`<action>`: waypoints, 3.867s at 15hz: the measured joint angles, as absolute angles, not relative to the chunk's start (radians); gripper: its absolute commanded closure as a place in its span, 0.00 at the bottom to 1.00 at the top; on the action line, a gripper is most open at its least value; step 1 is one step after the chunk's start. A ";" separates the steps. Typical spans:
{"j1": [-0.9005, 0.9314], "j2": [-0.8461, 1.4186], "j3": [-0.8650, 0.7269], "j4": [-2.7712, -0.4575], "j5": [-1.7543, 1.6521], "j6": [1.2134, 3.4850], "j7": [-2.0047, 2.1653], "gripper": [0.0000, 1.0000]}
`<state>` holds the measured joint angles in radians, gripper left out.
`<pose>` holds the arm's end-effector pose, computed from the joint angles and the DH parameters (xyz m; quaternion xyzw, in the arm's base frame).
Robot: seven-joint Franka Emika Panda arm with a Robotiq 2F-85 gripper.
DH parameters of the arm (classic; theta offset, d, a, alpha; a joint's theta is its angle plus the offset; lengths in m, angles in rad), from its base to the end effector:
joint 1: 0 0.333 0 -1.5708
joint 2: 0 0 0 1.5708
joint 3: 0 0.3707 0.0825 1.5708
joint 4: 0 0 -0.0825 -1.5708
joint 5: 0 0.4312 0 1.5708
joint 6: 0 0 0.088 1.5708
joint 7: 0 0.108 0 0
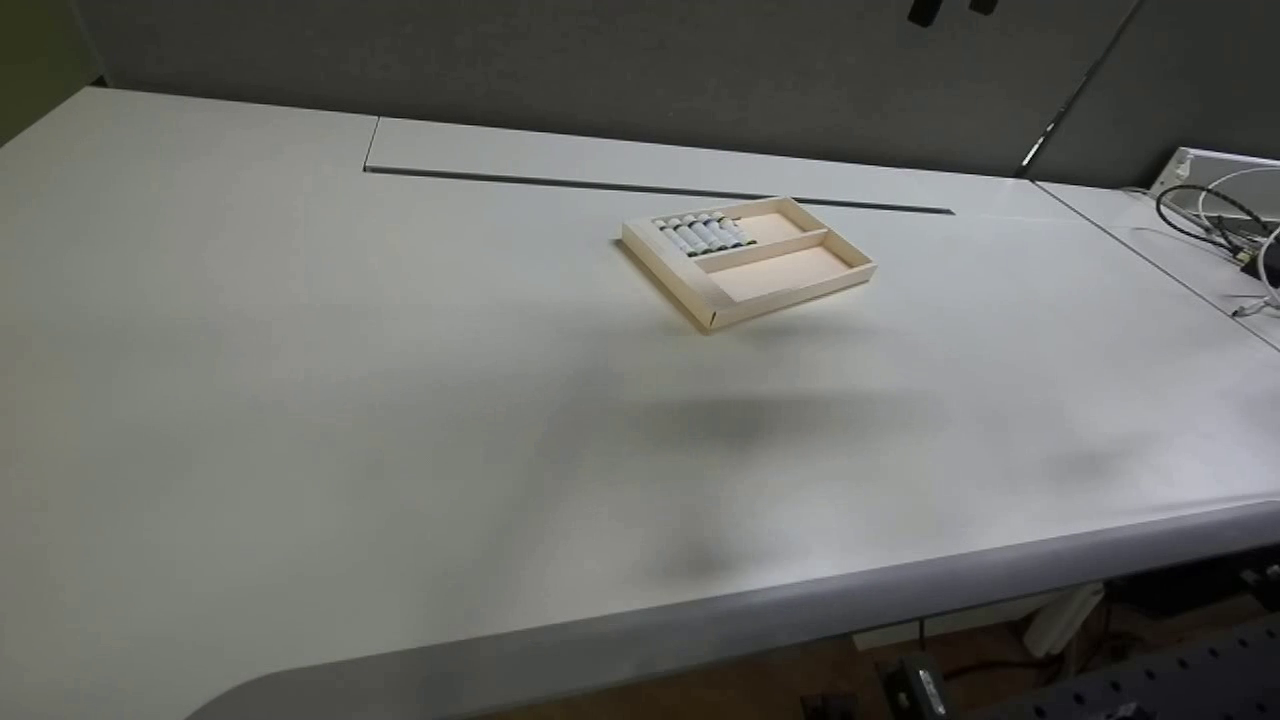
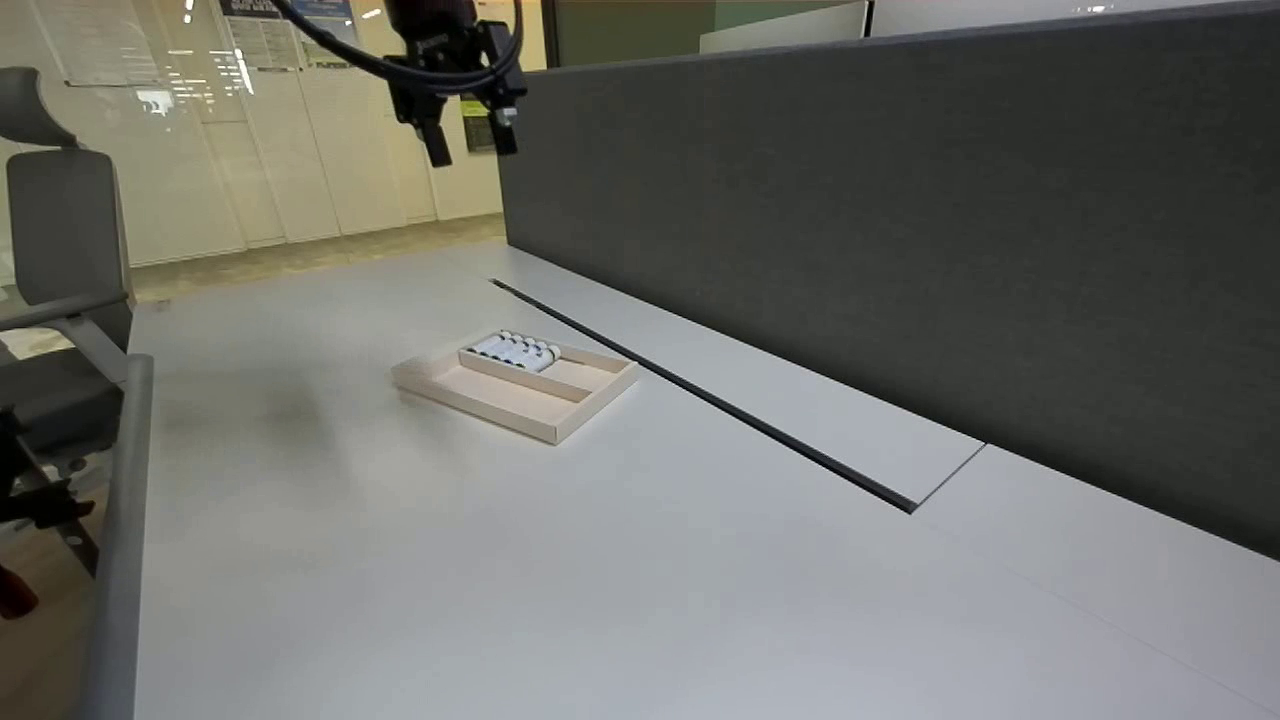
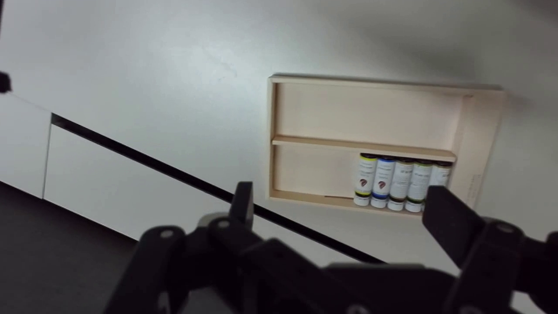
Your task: Take the right bottle from the top compartment of the box and put it on the table
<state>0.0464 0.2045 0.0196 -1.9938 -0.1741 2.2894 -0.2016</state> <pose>0.6501 0.0384 0.3936 0.9792 0.1862 0.0409 0.0689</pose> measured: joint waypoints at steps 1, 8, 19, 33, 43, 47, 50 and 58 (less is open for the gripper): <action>0.041 0.250 0.014 -1.955 -0.180 2.299 -0.197 0.00; 0.044 0.572 0.029 -1.680 -0.181 2.365 -0.267 0.00; 0.105 0.816 0.059 -1.514 -0.188 2.366 -0.322 0.00; 0.093 0.962 0.052 -1.409 -0.201 2.360 -0.333 0.00; 0.096 1.005 0.048 -1.374 -0.201 2.359 -0.334 0.00; 0.096 1.008 0.040 -1.370 -0.202 2.358 -0.334 0.00; 0.095 1.008 0.036 -1.368 -0.202 2.357 -0.334 0.00; 0.098 1.010 0.034 -1.363 -0.202 2.351 -0.334 0.00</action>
